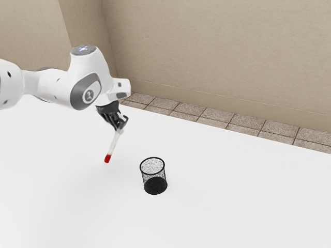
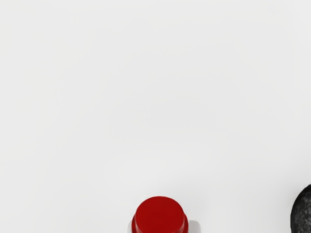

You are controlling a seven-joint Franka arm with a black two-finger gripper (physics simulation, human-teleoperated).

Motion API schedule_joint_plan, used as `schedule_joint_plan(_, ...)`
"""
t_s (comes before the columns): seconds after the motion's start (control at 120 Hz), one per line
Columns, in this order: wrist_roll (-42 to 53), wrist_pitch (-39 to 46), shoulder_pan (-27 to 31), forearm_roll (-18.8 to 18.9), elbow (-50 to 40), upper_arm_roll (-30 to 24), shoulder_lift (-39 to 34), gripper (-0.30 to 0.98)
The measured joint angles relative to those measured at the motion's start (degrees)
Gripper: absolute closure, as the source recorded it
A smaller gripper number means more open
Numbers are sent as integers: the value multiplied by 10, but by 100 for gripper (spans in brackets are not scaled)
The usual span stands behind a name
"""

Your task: Put the marker into the pen holder.

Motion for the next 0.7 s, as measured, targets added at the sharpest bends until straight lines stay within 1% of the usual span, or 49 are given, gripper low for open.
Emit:
schedule_joint_plan(0.225,-10,-5,-37,-19,5,-17,-23,79)
schedule_joint_plan(0.458,-19,-7,-58,-27,6,-33,-52,79)
schedule_joint_plan(0.6,-23,-7,-71,-34,12,-45,-47,79)
schedule_joint_plan(0.7,-26,-7,-84,-39,25,-46,-28,79)
